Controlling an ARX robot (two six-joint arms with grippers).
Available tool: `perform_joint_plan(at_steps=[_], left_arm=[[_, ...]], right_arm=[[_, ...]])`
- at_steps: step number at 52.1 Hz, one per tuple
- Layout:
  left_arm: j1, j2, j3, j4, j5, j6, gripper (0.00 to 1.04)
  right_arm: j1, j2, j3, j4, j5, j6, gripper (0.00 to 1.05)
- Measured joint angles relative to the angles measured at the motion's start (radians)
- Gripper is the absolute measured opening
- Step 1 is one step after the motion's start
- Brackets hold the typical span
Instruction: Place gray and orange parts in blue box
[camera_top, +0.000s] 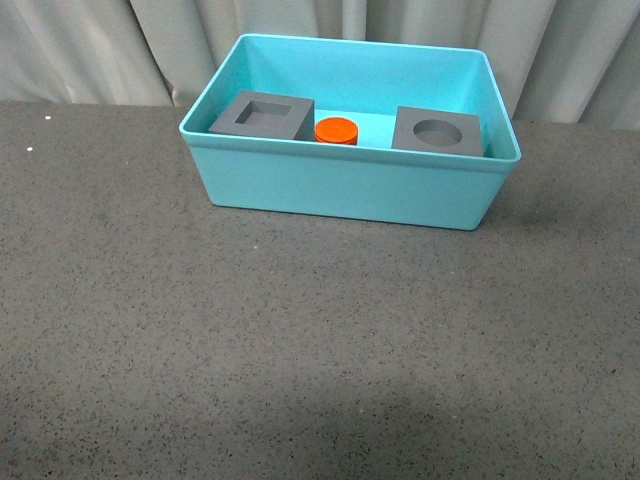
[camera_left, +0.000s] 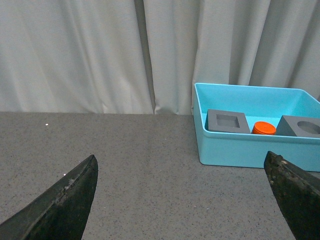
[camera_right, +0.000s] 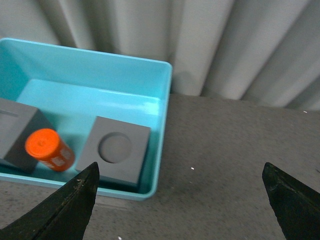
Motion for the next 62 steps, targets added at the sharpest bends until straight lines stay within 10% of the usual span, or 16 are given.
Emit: perform_joint_plan(at_steps=[26,34,53,62], left_arm=[[0.0,0.0,0.0,0.0,0.0,0.0,0.98],[0.0,0.0,0.0,0.0,0.0,0.0,0.98],[0.0,0.0,0.0,0.0,0.0,0.0,0.98],[0.0,0.0,0.0,0.0,0.0,0.0,0.98]], right_arm=[[0.043,-0.481,-0.489,0.324,0.385,-0.095,0.95],[-0.056,-0.573,-0.659,0.578,-0.042,-0.073,0.61],[-0.171,-0.761,-0.806,0.536,-0.153,-0.068,0.0],[-0.224,-0.857,-0.853,0.483,-0.213,-0.067,0.0]])
